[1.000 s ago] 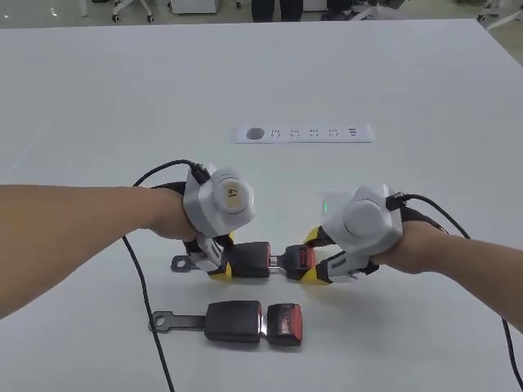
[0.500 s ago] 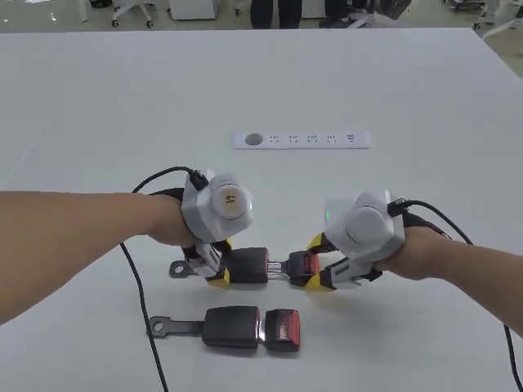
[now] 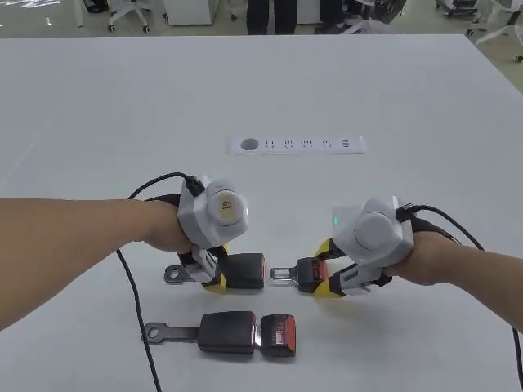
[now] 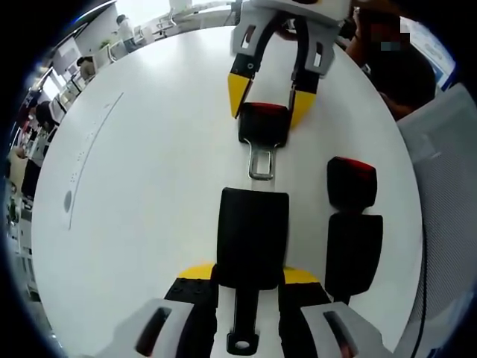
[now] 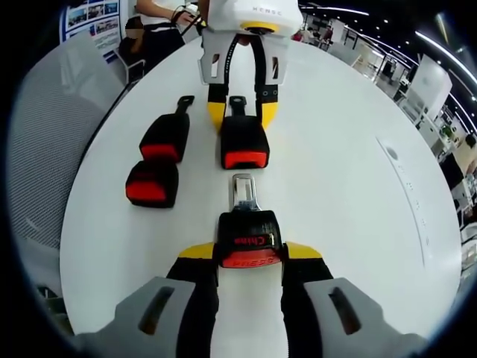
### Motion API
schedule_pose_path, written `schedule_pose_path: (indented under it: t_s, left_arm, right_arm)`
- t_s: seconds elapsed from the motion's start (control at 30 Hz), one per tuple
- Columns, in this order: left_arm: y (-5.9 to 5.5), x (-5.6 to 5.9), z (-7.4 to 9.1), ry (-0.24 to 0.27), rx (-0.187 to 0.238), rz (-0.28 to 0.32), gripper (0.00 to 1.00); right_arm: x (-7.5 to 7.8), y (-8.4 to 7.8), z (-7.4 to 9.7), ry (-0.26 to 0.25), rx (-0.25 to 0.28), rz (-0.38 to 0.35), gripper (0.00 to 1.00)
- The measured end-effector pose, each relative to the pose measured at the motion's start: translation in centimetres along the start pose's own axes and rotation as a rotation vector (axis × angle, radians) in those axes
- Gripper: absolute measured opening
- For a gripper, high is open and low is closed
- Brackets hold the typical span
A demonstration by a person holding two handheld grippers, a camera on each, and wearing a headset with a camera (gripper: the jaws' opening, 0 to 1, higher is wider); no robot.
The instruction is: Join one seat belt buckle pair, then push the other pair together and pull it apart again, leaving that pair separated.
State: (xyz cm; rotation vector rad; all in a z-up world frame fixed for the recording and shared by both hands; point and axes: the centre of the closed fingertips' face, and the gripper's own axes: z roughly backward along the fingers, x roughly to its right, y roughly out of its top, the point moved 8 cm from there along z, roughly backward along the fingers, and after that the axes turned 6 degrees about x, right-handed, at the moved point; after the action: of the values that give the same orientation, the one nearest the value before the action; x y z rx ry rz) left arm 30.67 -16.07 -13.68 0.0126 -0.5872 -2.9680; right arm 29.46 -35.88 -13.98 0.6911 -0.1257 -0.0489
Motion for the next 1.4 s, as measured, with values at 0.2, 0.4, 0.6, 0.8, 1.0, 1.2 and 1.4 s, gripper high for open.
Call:
schedule_pose_path:
  t_s: [0.2, 0.4, 0.6, 0.8, 1.0, 1.2, 1.4]
  left_arm:
    - [0.1, 0.1, 0.0, -0.001, 0.001, -0.002, 0.31]
    - [0.0, -0.1, 0.0, -0.003, 0.0, -0.011, 0.31]
    - [0.0, 0.0, 0.1, -0.002, 0.004, -0.009, 0.31]
    - [0.0, 0.0, 0.1, -0.006, 0.006, -0.016, 0.31]
    - [0.0, 0.0, 0.2, -0.007, 0.013, -0.02, 0.32]
    - [0.1, 0.0, 0.2, -0.01, 0.009, -0.031, 0.32]
    - [0.2, -0.1, 0.3, 0.001, 0.008, -0.034, 0.35]
  right_arm:
    - [0.3, -0.8, 0.5, -0.002, -0.014, -0.004, 0.3]
    - [0.7, -1.7, 1.2, -0.003, -0.029, -0.006, 0.3]
    - [0.7, -2.5, 2.0, -0.001, -0.041, 0.0, 0.3]
    - [0.6, -3.2, 2.6, -0.002, -0.057, -0.001, 0.3]
    - [0.6, -3.6, 3.0, -0.005, -0.072, 0.003, 0.31]
    - [0.5, -3.6, 3.1, -0.008, -0.077, 0.033, 0.32]
    - [0.6, -3.6, 3.0, -0.011, -0.079, 0.049, 0.33]
